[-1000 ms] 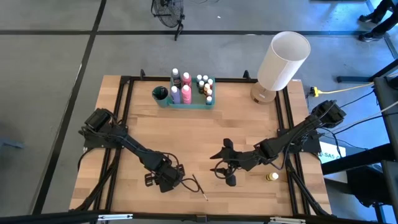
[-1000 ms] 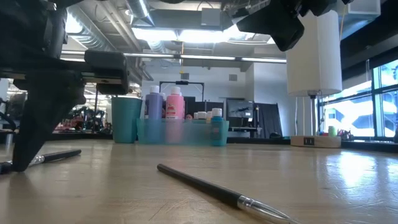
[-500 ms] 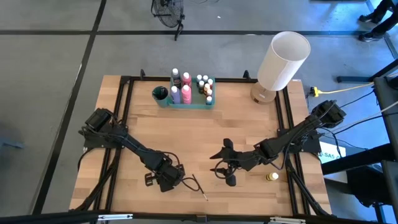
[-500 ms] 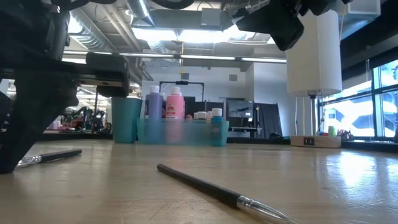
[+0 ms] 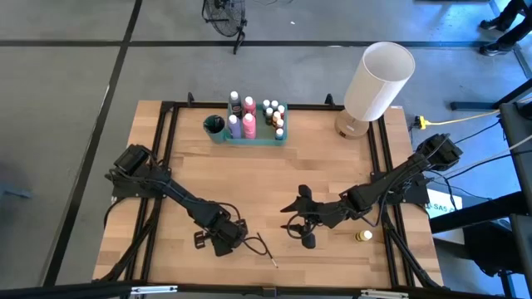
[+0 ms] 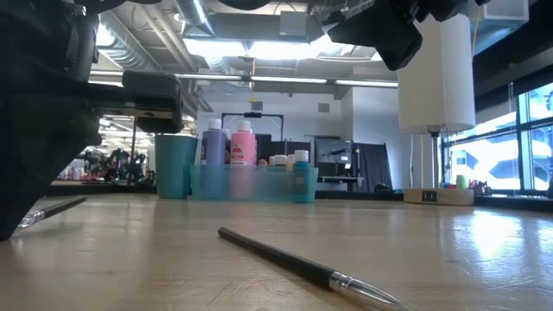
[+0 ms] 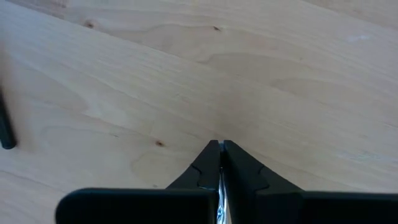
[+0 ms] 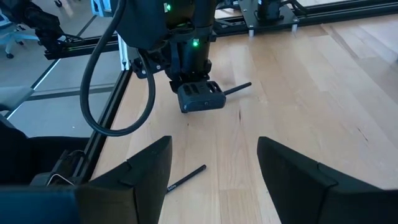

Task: Pick & Place Paint Supplies
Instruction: Put the silver paintbrush into the green cup

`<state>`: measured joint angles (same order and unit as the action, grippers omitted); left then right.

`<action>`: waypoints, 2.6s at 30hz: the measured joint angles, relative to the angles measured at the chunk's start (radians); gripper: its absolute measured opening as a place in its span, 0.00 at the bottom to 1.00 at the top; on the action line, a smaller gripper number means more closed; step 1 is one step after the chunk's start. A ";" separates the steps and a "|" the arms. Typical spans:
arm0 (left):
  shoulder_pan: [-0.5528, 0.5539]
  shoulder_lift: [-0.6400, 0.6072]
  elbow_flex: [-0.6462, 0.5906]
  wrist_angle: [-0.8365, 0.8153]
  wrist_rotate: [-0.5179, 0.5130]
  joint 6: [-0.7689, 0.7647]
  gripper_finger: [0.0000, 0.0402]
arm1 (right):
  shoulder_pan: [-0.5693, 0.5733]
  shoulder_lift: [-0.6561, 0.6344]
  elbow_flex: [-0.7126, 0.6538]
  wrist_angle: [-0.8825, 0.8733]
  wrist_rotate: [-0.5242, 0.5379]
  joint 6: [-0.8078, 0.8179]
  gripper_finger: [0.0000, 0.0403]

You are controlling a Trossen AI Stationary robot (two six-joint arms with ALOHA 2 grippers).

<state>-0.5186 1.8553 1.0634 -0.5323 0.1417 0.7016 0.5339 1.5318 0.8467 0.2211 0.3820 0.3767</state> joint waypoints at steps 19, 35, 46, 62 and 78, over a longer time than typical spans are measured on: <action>-0.038 -0.042 0.011 -0.030 -0.149 -0.027 0.00 | 0.000 0.000 0.000 -0.004 0.003 -0.002 0.60; -0.058 -0.077 0.135 -0.188 -0.331 -0.084 0.00 | -0.001 0.000 0.000 -0.005 0.002 0.001 0.60; -0.054 -0.105 0.339 -0.300 -0.562 -0.259 0.00 | -0.001 0.000 0.000 -0.007 0.000 0.001 0.60; 0.069 -0.539 0.334 -0.090 -0.672 -0.319 0.00 | -0.001 0.000 0.000 -0.007 -0.024 0.001 0.60; 0.349 -1.036 -0.182 0.575 -0.615 -0.200 0.00 | 0.000 0.000 0.000 -0.008 -0.028 0.001 0.60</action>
<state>-0.1699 0.8190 0.8814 0.0428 -0.4731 0.5019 0.5335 1.5318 0.8465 0.2134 0.3545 0.3775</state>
